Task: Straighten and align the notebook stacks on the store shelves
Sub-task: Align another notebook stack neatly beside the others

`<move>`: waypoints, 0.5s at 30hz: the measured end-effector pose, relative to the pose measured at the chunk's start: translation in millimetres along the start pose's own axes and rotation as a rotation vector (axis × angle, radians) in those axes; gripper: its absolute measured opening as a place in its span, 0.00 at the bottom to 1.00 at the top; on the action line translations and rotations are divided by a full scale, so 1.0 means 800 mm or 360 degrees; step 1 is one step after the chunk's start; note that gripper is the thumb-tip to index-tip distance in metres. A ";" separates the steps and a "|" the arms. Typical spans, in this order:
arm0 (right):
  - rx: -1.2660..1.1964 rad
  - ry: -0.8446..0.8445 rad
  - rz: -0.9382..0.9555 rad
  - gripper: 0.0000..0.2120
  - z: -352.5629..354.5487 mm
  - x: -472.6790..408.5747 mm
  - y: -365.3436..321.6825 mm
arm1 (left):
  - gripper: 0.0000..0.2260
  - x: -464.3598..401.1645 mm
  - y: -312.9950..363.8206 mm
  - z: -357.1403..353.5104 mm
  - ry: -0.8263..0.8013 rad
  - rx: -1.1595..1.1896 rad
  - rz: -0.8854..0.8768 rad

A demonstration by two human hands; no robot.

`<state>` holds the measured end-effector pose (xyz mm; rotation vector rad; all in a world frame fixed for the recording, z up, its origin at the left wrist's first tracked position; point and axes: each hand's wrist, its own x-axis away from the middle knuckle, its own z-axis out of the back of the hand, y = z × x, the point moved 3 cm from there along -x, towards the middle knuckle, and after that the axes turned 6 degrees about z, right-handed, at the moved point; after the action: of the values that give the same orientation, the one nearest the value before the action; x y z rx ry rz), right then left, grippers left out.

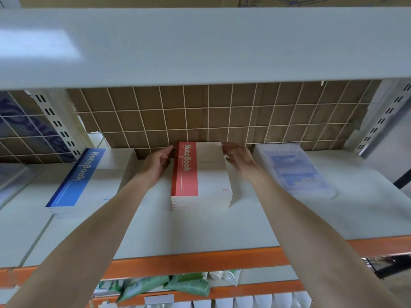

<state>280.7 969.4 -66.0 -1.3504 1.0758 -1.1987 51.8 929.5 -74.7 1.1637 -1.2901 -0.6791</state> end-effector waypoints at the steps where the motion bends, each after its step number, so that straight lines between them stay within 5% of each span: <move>1: -0.0030 -0.0005 0.0001 0.19 0.000 -0.001 0.001 | 0.23 -0.001 -0.001 -0.001 -0.0016 -0.0003 0.0010; 15: -0.0165 -0.0002 -0.0030 0.15 -0.001 -0.004 0.006 | 0.18 0.007 0.008 -0.013 -0.0040 0.0009 0.0053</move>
<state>279.6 972.2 -70.9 -1.4435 1.1401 -1.1693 61.5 928.9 -65.6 1.1395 -1.3305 -0.6680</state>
